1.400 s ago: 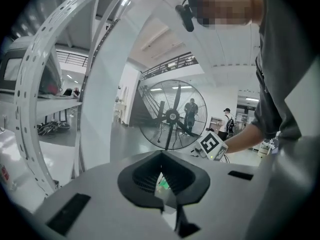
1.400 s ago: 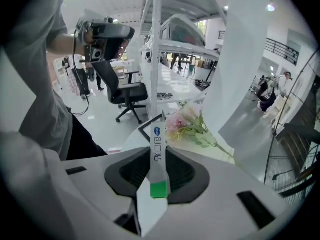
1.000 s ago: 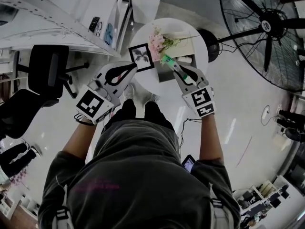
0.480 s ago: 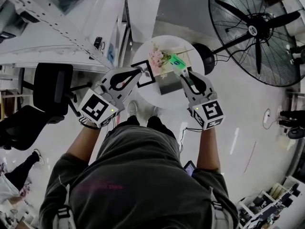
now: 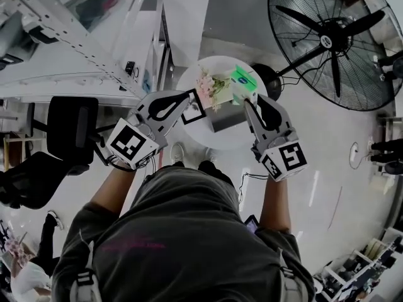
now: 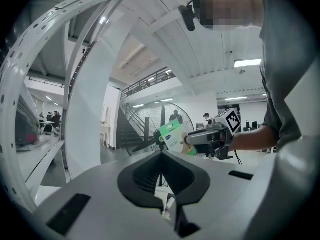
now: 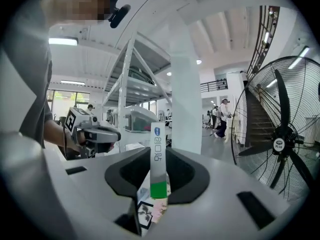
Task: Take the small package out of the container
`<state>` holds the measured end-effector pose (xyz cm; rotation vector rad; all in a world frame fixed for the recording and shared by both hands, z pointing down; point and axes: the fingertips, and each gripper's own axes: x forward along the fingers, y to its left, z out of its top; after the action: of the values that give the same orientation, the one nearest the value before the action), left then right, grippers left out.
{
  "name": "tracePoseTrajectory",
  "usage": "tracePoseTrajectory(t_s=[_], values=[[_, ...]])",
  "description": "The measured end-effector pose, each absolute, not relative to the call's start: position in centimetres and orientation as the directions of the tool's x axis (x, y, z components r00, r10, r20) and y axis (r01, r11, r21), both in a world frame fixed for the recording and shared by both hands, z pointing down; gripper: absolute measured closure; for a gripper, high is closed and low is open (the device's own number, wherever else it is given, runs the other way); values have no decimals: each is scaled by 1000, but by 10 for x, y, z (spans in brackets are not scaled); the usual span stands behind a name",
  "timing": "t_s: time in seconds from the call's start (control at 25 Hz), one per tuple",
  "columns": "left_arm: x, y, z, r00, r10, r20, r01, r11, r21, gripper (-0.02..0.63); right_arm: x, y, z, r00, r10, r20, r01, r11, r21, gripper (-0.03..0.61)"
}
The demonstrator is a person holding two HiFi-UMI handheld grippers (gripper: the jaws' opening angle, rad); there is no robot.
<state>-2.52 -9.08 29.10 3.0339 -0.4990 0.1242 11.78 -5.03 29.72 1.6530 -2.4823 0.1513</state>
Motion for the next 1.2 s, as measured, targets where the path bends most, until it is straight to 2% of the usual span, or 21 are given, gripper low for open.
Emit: tracePoseTrajectory(t_s=[0.44, 1.2], values=[[-20, -99, 278, 948, -311, 65, -314, -948, 40, 600, 117, -51, 255, -380, -921, 87, -924, 381, -5, 475], [1, -93, 283, 946, -313, 88, -318, -947, 50, 600, 136, -44, 258, -384, -920, 82, -923, 381, -46, 474]])
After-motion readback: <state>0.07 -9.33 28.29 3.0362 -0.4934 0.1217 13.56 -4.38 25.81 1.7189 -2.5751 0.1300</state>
